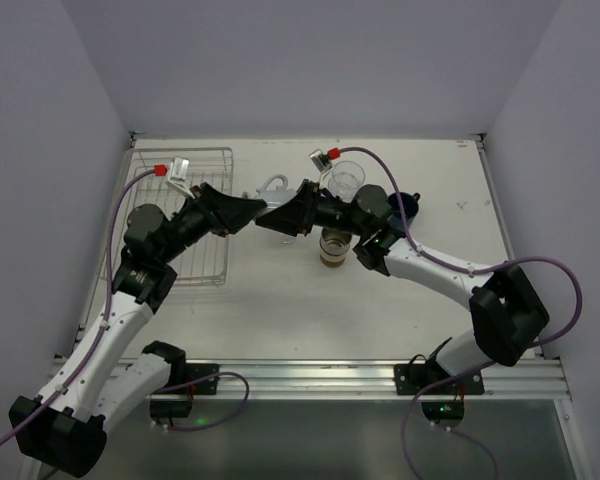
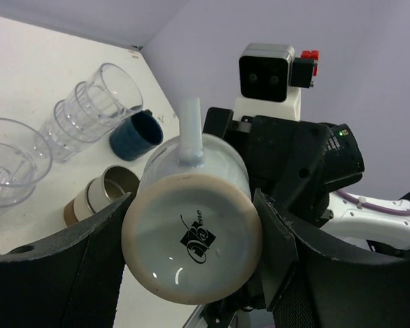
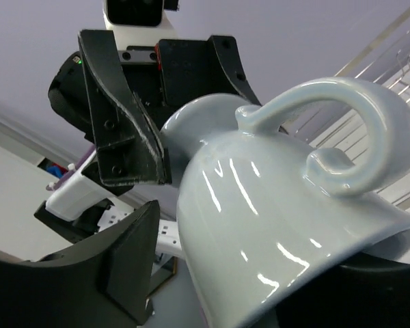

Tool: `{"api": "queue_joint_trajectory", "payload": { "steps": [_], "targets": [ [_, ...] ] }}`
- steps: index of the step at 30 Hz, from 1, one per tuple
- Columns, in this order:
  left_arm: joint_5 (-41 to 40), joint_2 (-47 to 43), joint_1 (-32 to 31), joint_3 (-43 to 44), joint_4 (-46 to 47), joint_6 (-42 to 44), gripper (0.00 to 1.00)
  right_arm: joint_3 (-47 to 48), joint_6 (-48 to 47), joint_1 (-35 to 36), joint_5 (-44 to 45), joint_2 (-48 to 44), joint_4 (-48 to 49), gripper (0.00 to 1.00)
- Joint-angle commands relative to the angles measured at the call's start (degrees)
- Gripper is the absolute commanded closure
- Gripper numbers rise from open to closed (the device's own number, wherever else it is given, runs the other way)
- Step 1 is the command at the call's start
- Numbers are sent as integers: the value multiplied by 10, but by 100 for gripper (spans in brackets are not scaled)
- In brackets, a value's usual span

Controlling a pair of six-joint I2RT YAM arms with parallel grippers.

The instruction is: Unload the cups from the dish rack

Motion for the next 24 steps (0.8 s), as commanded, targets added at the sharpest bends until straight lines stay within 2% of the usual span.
{"api": "queue_joint_trajectory", "payload": {
  "steps": [1,2,4,5,7,8,9,10,13,19,21,24],
  "targets": [
    [3,-5,-37,0,83,-29,100,8,8,8,14,-13,91,48],
    [2,-6,-39,-1,83,-28,99,5,3,9,22,-16,98,64],
    [1,-8,-43,-5,83,-27,94,-14,-2,8,33,-33,102,79],
    [1,-9,-43,-6,83,-26,79,-28,-9,8,37,-39,100,90],
    [2,-13,-43,-8,81,-19,61,-42,-18,7,50,-54,96,97],
    [3,-14,-43,-7,77,-8,41,-55,-27,8,56,-71,83,100],
    [1,-14,-43,-4,72,-4,32,-61,-34,7,62,-79,76,100],
    [-1,-16,-43,-4,64,2,19,-66,-40,6,63,-88,69,100],
    [-9,-21,-43,3,43,25,2,-87,-64,2,74,-124,32,100],
    [-16,-22,-43,24,15,68,0,-105,-94,-33,72,-196,-63,100],
    [-23,-21,-43,40,-6,95,0,-107,-108,-52,74,-235,-119,100],
    [-41,-16,-43,74,-79,161,0,-93,-174,-89,114,-285,-274,100]
  ]
}}
